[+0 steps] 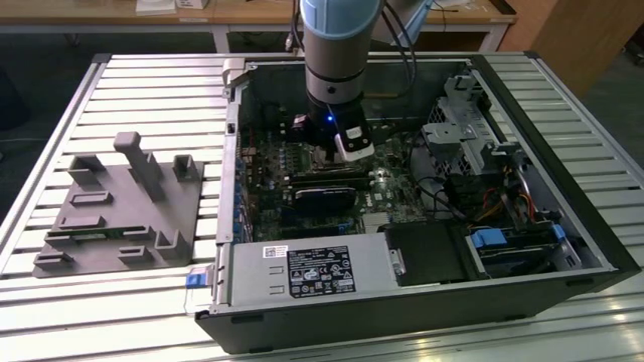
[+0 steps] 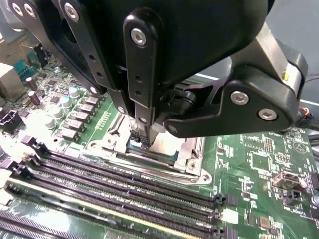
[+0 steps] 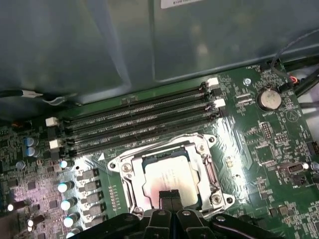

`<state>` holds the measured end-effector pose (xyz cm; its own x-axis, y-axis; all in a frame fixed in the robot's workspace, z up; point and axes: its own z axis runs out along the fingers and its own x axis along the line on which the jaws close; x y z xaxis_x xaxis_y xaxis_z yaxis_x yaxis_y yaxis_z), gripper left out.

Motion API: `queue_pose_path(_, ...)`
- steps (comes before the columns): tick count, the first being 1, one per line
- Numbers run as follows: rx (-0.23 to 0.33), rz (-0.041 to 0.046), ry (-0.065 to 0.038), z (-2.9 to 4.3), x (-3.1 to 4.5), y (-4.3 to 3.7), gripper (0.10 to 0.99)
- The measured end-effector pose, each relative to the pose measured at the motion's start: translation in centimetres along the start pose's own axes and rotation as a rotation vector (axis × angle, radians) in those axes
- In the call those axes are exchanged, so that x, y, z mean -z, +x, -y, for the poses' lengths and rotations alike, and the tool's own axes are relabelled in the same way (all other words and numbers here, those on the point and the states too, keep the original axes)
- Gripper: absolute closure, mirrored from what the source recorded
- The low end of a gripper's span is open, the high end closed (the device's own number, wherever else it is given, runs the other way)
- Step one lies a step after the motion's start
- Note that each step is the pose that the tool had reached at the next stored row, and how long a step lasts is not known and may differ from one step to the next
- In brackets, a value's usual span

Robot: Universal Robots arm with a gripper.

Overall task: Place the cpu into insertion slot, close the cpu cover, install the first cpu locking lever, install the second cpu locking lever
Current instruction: 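Install the second cpu locking lever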

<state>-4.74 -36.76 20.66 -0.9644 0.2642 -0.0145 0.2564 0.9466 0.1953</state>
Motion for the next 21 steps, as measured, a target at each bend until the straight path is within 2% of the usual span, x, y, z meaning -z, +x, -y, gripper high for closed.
queue_pose_path(5,0.001,-0.0002,-0.001,-0.1,0.28,0.01,0.98)
queue_pose_path(13,0.033,-0.0068,-0.003,-0.32,0.33,0.0,0.98)
queue_pose_path(17,0.032,-0.0124,-0.001,-0.54,0.27,-0.78,0.98)
queue_pose_path(21,0.033,-0.0128,-0.001,-0.62,0.28,-0.86,0.98)
